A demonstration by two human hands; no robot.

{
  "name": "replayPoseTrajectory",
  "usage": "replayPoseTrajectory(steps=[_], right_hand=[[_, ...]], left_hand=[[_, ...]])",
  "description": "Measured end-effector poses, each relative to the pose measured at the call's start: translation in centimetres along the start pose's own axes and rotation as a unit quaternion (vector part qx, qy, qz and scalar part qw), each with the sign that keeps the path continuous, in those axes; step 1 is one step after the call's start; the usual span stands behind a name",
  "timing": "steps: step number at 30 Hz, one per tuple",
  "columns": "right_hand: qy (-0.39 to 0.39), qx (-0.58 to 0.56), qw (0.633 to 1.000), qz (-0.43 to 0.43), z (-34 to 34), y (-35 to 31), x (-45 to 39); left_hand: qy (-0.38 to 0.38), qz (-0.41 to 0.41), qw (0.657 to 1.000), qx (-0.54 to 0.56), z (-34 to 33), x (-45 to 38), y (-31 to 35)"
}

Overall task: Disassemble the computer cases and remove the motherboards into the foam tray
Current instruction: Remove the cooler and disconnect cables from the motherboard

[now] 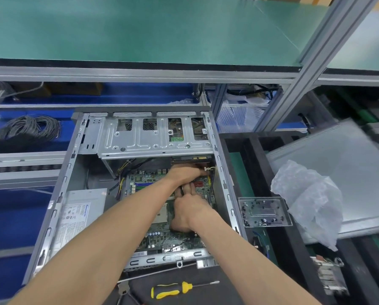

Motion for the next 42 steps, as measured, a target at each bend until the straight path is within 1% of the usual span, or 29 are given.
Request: replayPoseTrajectory(steps=[6,10,15,17,19,21,26,33,39,42], right_hand=[[0.003,0.001,1.0,0.001,0.0,0.1,-0.1],[0.004,-0.003,1.0,-0.001,-0.1,0.1,-0.1],[0.001,-0.001,1.0,0.002,-0.1,0.0,0.0],[-0.001,-0.001,1.0,0.0,0.0,0.0,0.0],[-0.001,-0.004,1.0,-0.003,0.0,0.1,-0.1],[-0.001,-0.009,1.0,-0.005,0.1,0.1,0.0],[0.002,-0.016,1.0,-0.007,0.1,0.1,0.2],[0.006,-0.027,1.0,-0.01,0.1,0.1,0.1],[0.008,-0.034,0.999,-0.013,0.1,0.1,0.1],[0.011,-0.04,0.999,-0.009,0.2,0.2,0.0]], left_hand=[[0.04,0.002,0.999,-0.004,-0.4,-0.1,0.1],[0.051,-0.023,0.997,-0.043,-1.0,0.6,1.4],[0.104,-0.061,0.992,-0.023,-1.1,0.9,1.1],[0.092,-0.047,0.995,-0.012,-1.2,0.8,1.2],[0.061,-0.021,0.998,-0.011,-1.2,0.8,1.5],[0.046,-0.009,0.999,-0.008,-1.2,0.8,1.7],[0.076,-0.026,0.997,-0.001,-1.0,1.2,1.2],[0.055,-0.006,0.998,0.004,-0.8,1.1,1.6],[0.08,-0.022,0.996,0.017,-0.8,1.7,1.2],[0.056,-0.002,0.998,0.027,-0.6,1.6,1.8]])
Point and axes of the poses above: each hand's wrist, its own x-axis away from the middle knuckle, its own z-axis out of the back of the hand, y = z × x, the point moved 2 cm from there along -x, towards the middle knuckle
